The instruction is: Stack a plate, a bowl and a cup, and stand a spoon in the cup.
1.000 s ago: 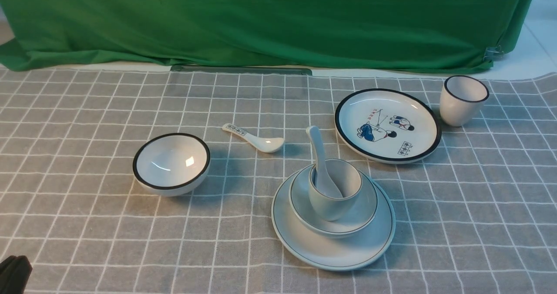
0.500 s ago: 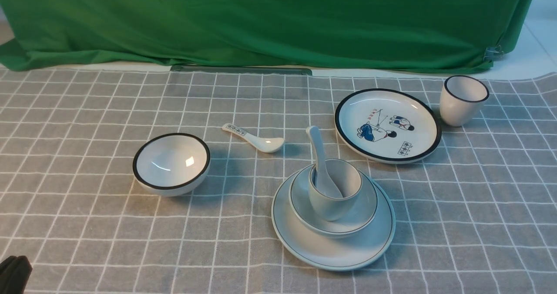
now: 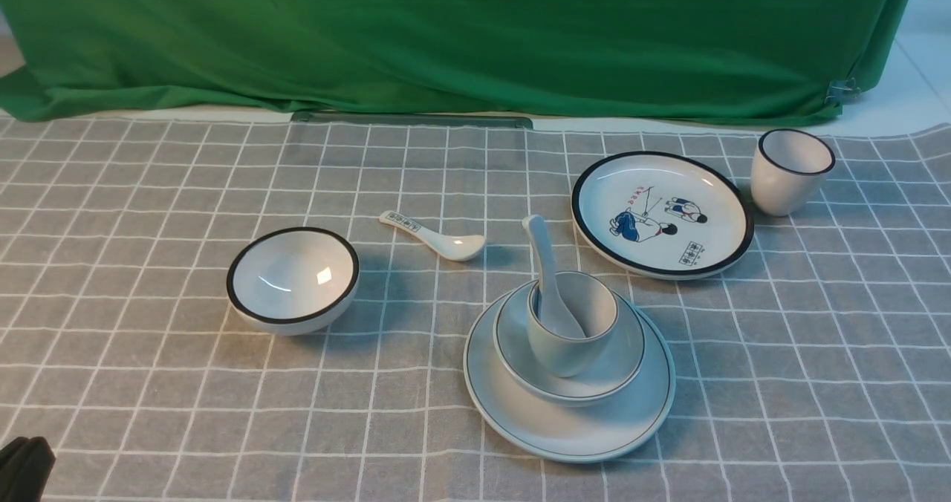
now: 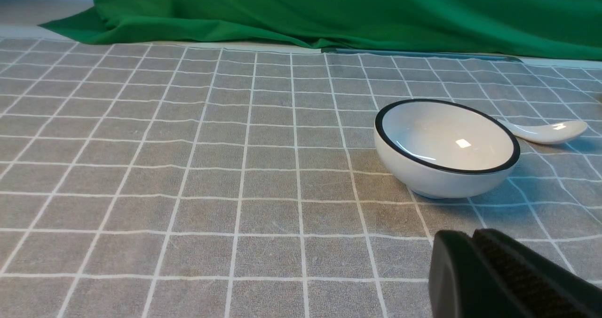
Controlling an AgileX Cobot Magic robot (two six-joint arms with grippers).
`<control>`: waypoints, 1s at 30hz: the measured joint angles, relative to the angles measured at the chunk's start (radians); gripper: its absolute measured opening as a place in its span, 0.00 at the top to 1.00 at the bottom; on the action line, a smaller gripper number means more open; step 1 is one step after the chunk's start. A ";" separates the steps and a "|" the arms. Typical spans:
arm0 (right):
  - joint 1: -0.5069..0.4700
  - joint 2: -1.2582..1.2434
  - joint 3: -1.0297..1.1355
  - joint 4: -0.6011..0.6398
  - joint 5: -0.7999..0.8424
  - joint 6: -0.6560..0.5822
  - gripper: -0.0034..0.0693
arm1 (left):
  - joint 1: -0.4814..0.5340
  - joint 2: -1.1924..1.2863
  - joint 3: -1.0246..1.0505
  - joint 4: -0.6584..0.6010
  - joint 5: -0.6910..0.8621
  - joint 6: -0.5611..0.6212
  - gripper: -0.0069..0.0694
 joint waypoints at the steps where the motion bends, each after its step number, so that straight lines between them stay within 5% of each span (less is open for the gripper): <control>1: 0.000 0.004 0.009 -0.002 0.009 -0.012 0.64 | 0.000 0.000 0.000 0.000 0.000 0.000 0.89; 9: -0.089 -0.011 0.188 -0.002 0.015 -0.115 0.63 | 0.000 -0.001 0.000 0.001 0.000 0.000 0.89; 22: -0.624 -0.051 0.397 -0.010 0.091 -0.021 0.63 | 0.000 -0.001 0.000 0.001 0.001 0.000 0.89; 30: -0.637 -0.051 0.397 -0.010 0.094 -0.020 0.62 | 0.000 -0.001 0.000 0.001 0.001 0.000 0.89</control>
